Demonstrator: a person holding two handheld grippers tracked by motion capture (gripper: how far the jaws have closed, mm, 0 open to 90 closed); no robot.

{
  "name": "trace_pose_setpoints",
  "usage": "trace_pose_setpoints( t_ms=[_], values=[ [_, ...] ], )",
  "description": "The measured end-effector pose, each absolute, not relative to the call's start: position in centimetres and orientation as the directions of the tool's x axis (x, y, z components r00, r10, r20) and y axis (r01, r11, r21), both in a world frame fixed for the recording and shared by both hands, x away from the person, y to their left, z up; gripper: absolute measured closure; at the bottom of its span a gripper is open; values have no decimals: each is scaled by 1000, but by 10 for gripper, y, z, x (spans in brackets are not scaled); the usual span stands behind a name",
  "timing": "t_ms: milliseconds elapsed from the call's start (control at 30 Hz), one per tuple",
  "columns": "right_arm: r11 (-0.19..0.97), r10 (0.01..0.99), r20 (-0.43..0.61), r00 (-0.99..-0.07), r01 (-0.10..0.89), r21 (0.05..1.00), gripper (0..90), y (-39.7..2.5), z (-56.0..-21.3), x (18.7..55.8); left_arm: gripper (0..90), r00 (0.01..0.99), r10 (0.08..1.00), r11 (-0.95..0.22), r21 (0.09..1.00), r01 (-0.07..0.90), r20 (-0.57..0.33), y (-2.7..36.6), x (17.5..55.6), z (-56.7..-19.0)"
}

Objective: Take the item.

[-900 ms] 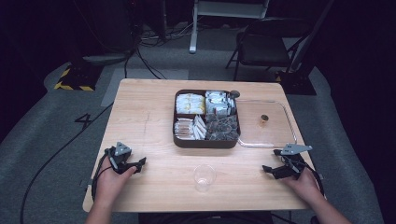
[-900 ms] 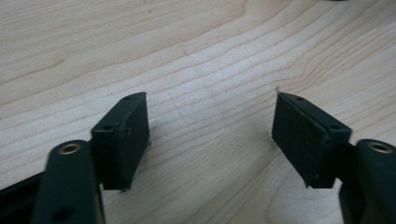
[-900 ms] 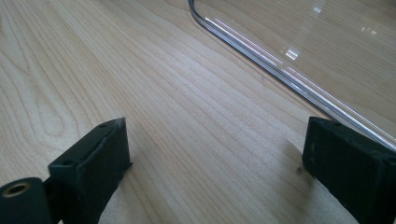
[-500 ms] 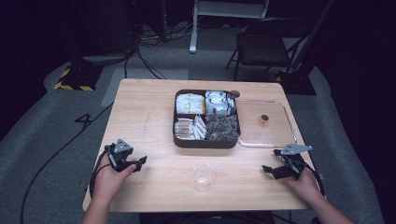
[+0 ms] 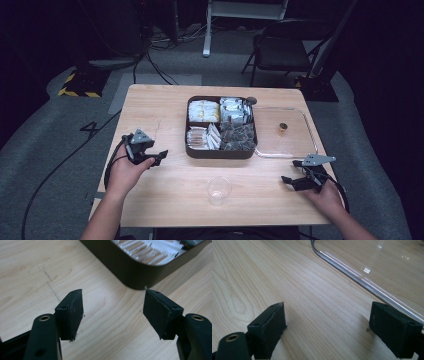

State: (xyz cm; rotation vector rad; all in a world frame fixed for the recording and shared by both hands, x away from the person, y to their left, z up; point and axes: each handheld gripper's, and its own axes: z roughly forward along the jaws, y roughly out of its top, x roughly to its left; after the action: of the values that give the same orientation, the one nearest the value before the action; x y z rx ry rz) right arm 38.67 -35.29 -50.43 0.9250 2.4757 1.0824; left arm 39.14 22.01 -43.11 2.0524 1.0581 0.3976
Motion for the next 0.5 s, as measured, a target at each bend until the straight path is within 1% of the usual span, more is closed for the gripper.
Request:
trace_pose_setpoints(
  t_ms=[67,100,200,267,367,500],
  values=[
    [513,657,-4,-754,443,735,142,-353,-504,387,332,612,787,-352,759,547,-75,219,395,-428],
    [513,655,-4,-755,442,736,146,-353,-504,387,332,624,778,-360,763,537,-72,216,403,-423],
    [514,653,-5,-758,438,737,150,-354,-504,387,332,630,776,-378,765,521,-46,211,412,-415],
    [514,653,-5,-758,438,738,152,-354,-504,387,332,631,775,-377,768,518,-46,209,415,-413],
    [502,666,-4,-746,444,742,194,-355,-504,387,332,639,768,-367,780,507,-54,204,421,-406],
    [499,668,-3,-744,446,743,199,-355,-504,387,332,657,753,-383,786,486,-40,195,429,-398]
  ],
)
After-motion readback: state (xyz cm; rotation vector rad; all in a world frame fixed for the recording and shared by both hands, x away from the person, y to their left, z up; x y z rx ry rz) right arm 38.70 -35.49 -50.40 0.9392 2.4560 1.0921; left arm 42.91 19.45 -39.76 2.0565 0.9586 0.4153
